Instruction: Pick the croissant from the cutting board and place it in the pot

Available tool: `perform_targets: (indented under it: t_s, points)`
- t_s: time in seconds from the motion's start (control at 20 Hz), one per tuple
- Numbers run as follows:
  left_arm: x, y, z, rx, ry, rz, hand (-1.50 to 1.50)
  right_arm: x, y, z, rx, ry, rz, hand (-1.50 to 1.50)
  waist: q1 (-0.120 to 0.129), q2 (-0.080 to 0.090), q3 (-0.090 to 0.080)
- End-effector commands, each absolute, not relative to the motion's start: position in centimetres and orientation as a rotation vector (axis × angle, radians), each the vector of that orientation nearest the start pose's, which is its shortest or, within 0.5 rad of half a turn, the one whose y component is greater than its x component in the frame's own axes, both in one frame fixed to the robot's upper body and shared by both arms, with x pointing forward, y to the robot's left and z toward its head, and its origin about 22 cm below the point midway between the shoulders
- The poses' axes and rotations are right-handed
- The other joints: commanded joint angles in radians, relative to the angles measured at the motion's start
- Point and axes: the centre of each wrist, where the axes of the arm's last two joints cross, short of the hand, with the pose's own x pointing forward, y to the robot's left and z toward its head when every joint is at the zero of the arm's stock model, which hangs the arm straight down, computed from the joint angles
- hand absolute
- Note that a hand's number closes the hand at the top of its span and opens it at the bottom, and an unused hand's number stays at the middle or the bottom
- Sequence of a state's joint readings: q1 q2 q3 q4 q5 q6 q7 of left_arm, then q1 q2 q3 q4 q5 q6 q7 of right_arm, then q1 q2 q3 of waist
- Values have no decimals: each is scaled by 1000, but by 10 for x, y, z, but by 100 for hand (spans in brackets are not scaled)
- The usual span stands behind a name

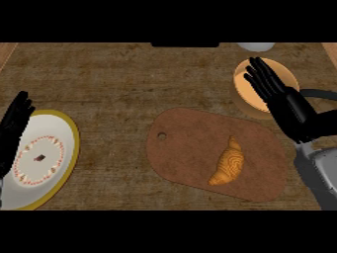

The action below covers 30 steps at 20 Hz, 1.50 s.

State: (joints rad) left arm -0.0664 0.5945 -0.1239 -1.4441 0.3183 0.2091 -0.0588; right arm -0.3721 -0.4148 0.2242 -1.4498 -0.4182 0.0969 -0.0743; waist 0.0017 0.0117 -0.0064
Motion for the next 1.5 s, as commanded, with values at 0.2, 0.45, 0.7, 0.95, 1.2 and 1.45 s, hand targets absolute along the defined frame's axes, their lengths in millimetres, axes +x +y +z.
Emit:
perform_targets:
  t_s: [0.2,0.45,0.7,0.95,1.2,1.45]
  points:
    - [288,306,78,207,-1769,22,0,334,-333,163,302,-1773,506,150,-11,-12,6]
    - [293,284,76,146,-1769,71,0,310,-370,144,-370,-1688,789,-150,-32,-10,8]
    - [293,279,80,111,-1758,67,0,273,-369,130,-268,-1815,980,-150,-19,-16,7]
    - [301,268,75,102,-1759,54,0,263,-360,136,-374,-1679,1176,-150,-13,-13,6]
    - [292,270,74,122,-1766,56,0,248,-326,148,-409,-1458,1377,-150,-8,-16,5]
    - [309,275,89,108,-1760,44,0,259,-270,169,-444,-1360,1453,-150,8,-11,5]
